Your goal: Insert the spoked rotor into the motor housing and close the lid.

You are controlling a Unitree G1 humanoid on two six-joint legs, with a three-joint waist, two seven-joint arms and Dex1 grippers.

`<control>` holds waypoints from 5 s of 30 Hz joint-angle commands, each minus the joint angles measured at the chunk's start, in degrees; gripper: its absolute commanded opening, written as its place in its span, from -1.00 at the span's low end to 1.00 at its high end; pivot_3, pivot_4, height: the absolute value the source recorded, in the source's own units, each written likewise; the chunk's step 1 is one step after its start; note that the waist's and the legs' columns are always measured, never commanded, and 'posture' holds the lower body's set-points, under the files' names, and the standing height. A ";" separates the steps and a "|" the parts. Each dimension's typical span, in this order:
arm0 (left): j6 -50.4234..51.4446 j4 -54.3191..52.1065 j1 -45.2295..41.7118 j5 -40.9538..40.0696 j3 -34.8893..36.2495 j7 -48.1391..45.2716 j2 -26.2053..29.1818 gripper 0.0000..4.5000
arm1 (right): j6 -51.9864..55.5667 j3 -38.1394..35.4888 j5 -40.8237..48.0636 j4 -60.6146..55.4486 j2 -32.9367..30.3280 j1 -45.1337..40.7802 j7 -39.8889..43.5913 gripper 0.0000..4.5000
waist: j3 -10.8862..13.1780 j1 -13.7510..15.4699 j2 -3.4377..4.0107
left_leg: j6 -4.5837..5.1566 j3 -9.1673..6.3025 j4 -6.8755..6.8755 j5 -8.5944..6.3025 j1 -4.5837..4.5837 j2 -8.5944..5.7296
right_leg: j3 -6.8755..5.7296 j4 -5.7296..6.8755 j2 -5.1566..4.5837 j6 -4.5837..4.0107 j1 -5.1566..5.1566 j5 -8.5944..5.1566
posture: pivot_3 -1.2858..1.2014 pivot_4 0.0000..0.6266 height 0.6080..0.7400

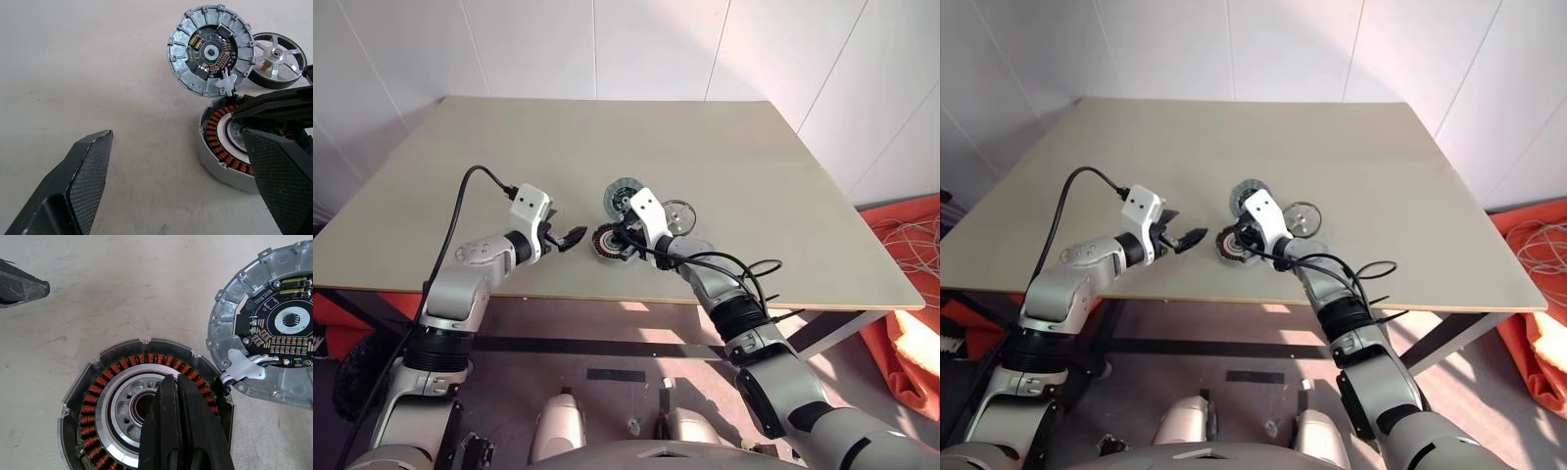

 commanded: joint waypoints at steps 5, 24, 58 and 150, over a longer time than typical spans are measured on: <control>-1.89 -0.04 -2.38 0.16 0.86 0.08 -0.54 1.00 | 2.94 -0.63 0.70 -7.32 -1.20 1.62 0.82 -0.98 | 0.00 0.12 0.00 | 0.00 0.00 0.00 0.00 -0.01 -0.01 | 0.01 -0.01 0.00 0.00 0.01 0.00 | 0.03 -1.00 1.00; -1.94 -0.31 -1.82 0.39 1.53 0.23 -0.17 1.00 | 1.75 0.01 -0.81 0.20 1.17 0.89 -0.23 -0.98 | 0.00 0.00 0.00 | 0.00 0.02 -0.03 0.00 0.04 0.01 | 0.02 -0.02 0.01 0.00 0.00 -0.01 | 0.03 -1.00 1.00; -2.84 1.60 -2.69 0.58 1.61 0.00 -0.67 1.00 | 4.84 -3.38 3.41 -15.24 -0.51 2.61 1.48 -0.98 | 0.00 0.11 0.00 | 0.00 0.02 -0.10 0.00 -0.12 0.00 | 0.02 -0.12 0.01 -0.02 -0.12 -0.01 | 0.03 -1.00 1.00; -9.49 1.48 -1.89 2.24 -0.24 -2.64 -1.95 1.00 | 22.55 -33.62 27.42 -2.90 -0.72 -0.60 -22.93 -0.37 | 0.01 0.18 0.06 | -0.40 0.12 -0.36 0.24 -0.05 -0.02 | 0.03 -0.16 0.00 -0.03 -0.19 -0.01 | 0.03 -1.00 1.00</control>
